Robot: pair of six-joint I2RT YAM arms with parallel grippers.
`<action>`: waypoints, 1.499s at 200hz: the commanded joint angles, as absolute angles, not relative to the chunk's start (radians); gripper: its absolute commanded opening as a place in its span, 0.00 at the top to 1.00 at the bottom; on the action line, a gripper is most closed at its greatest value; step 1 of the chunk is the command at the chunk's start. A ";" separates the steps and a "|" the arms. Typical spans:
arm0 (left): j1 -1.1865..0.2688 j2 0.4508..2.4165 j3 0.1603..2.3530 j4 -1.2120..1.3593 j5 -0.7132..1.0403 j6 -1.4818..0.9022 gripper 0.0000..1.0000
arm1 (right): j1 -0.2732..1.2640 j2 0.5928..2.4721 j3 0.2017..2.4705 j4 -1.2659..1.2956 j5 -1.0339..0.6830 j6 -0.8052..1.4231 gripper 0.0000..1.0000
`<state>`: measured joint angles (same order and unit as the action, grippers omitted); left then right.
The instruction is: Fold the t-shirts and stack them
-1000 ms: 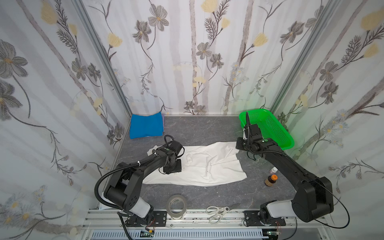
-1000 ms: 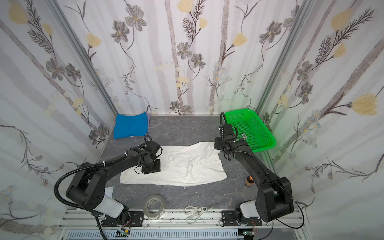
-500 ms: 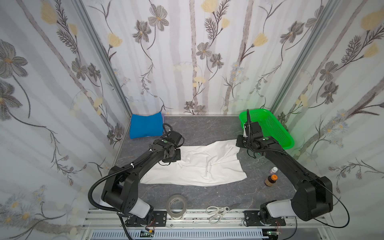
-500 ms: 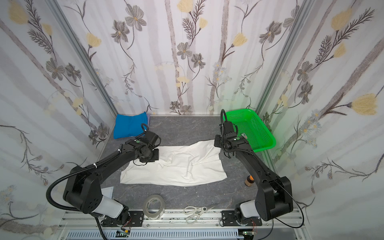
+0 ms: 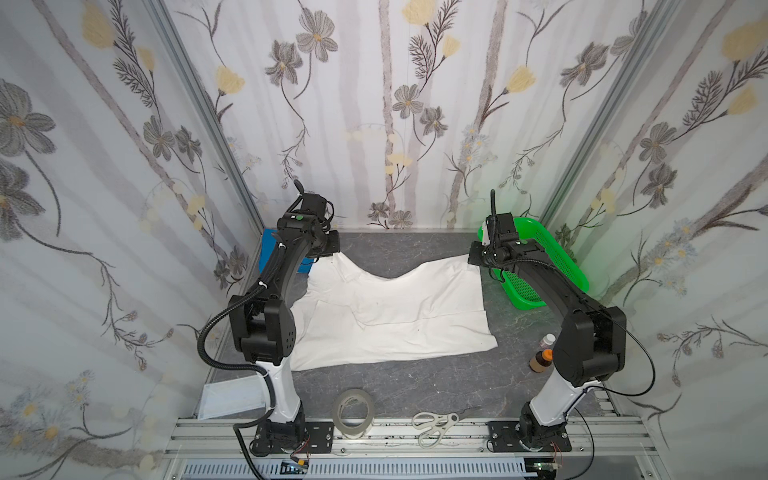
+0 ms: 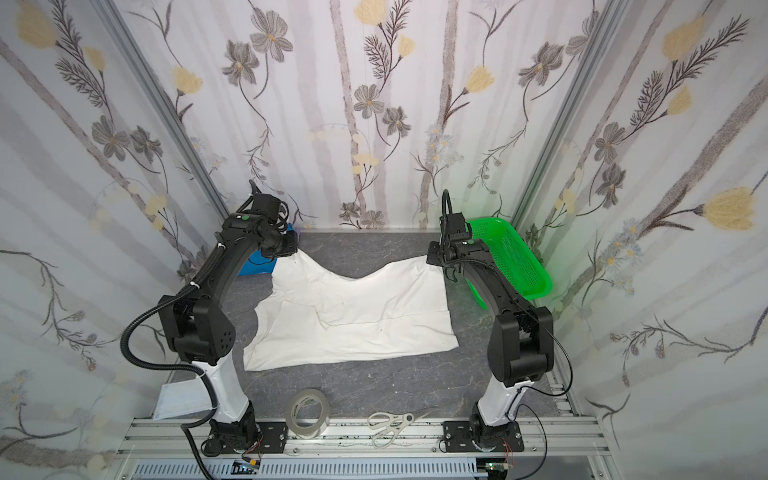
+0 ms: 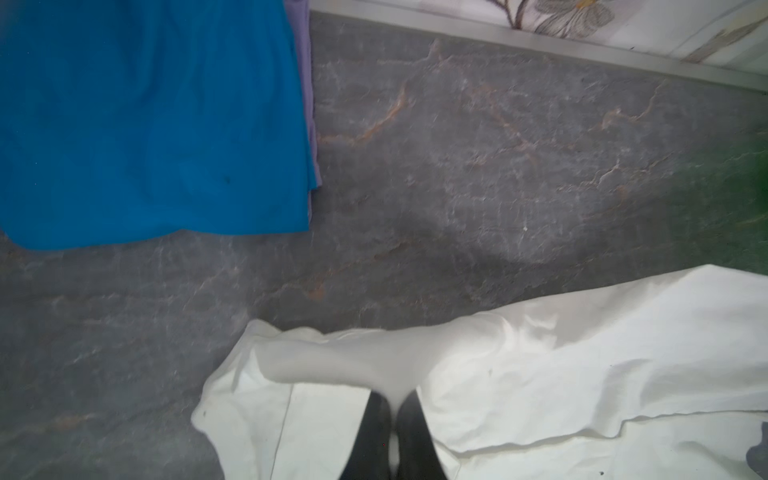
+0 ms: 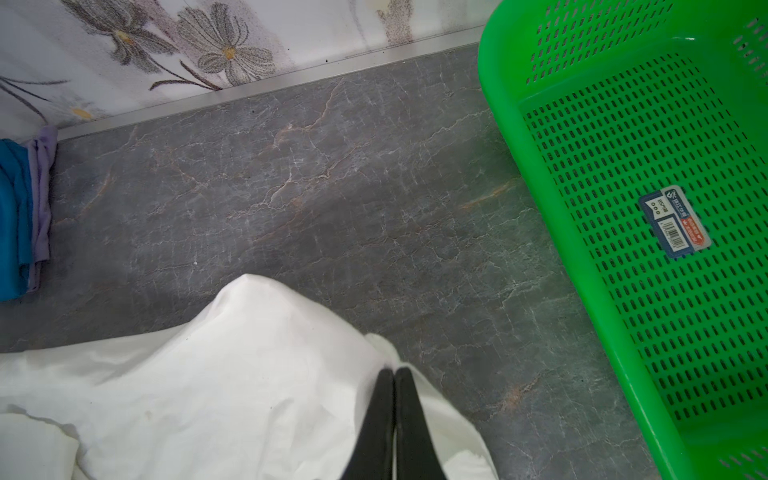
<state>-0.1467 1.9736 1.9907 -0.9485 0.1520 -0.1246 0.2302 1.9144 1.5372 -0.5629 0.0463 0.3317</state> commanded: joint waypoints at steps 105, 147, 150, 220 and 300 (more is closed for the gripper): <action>-0.103 2.015 2.121 -1.042 0.245 -0.034 1.00 | 0.201 2.115 1.751 -0.621 -0.047 0.227 1.00; -0.093 1.825 1.893 -0.946 0.183 -0.099 1.00 | 0.201 2.012 1.638 -0.587 -0.054 0.203 1.00; -0.092 1.814 1.883 -0.942 0.188 -0.101 1.00 | 0.201 2.005 1.630 -0.583 -0.056 0.201 1.00; -0.095 1.646 1.683 -0.915 0.274 -0.135 1.00 | 0.197 1.877 1.448 -0.499 -0.150 0.195 1.00; -0.187 1.153 1.121 -0.815 0.239 -0.307 0.96 | 0.170 1.815 1.340 -0.471 -0.121 0.225 1.00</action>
<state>-0.1387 1.2091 1.2060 -0.8635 0.2390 -0.2405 0.1780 1.8122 1.3239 -0.5133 -0.1287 0.2161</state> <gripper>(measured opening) 0.061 0.049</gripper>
